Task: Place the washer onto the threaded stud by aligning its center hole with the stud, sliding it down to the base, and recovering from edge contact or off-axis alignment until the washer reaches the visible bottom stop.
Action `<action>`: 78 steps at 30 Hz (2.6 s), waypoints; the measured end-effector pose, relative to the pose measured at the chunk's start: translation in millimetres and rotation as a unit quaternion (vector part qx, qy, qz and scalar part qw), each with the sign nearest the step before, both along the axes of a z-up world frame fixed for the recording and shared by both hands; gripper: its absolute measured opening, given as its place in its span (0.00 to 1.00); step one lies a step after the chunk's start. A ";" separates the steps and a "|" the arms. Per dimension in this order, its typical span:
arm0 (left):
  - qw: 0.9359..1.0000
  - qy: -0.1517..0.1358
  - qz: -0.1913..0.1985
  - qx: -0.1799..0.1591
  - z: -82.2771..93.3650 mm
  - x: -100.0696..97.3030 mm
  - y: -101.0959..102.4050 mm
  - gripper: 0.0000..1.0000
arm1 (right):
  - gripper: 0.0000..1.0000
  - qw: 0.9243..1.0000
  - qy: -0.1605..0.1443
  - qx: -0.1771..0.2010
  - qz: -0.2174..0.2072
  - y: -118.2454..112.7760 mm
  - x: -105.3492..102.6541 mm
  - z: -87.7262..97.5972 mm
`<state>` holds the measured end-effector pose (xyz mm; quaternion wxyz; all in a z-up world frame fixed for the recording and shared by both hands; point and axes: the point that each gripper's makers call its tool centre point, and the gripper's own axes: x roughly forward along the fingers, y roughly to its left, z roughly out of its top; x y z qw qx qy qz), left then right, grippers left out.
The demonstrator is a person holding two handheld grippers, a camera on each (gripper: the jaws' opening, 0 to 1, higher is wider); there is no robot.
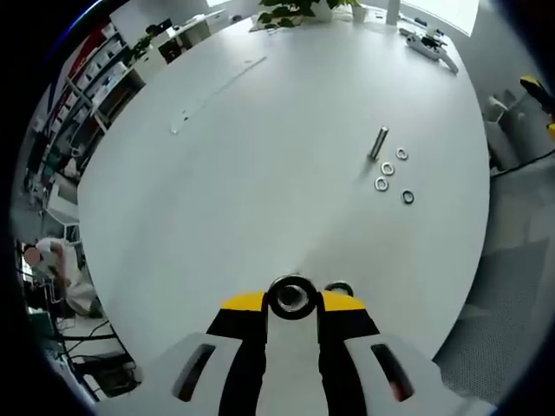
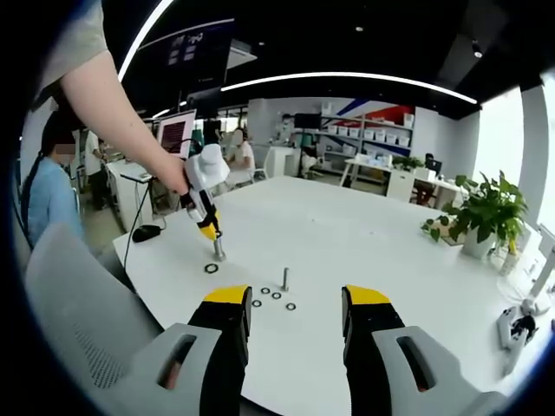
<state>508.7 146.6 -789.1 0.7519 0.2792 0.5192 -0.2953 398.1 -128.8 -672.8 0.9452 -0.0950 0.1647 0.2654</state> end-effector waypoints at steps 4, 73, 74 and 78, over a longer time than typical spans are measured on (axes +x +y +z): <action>1.000 0.002 -0.002 0.005 -1.1 0.5 1.1 0.19 | 0.44 1.000 0.000 -0.001 0.000 0.2 -0.1 -0.1; 0.999 -0.005 0.044 0.004 -4.2 0.4 4.6 0.20 | 0.44 1.000 0.003 0.004 0.005 1.3 -0.7 -0.7; 0.999 -0.007 0.048 0.002 -3.3 -0.5 5.4 0.20 | 0.44 1.000 0.002 0.004 0.006 1.6 -0.8 -0.5; 0.998 -0.019 0.060 -0.003 3.6 -6.9 9.7 0.21 | 0.43 1.000 0.003 0.004 0.011 3.7 -1.6 -0.8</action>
